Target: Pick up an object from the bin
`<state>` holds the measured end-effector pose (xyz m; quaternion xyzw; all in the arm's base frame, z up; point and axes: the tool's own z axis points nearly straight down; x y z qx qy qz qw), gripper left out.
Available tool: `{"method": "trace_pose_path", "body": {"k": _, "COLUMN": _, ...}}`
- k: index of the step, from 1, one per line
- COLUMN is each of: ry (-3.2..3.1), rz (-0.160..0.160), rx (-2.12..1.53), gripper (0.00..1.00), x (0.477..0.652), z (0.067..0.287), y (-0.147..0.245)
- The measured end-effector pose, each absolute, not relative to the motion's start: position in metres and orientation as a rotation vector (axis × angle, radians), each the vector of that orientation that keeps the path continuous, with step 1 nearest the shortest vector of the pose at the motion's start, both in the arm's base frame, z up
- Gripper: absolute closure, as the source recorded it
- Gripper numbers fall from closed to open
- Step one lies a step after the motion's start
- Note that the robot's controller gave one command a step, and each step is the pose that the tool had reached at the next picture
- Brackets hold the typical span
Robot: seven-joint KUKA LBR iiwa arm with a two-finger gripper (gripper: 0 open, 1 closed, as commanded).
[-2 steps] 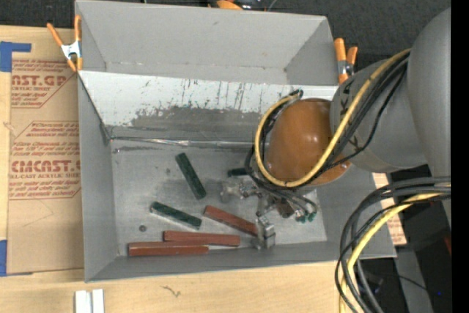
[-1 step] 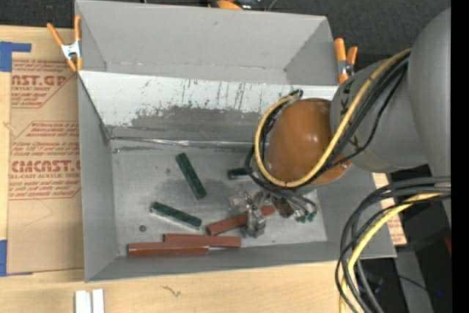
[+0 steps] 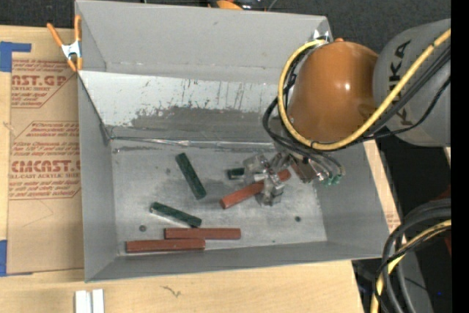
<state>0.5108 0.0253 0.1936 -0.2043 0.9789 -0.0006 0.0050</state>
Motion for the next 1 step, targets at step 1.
{"method": "trace_pose_path", "body": {"k": 1, "ry": 2.934, "rz": -0.005, "rx": -1.101, "gripper": 1.0, "x": 0.5145, "z": 0.2958, "y": -0.0209}}
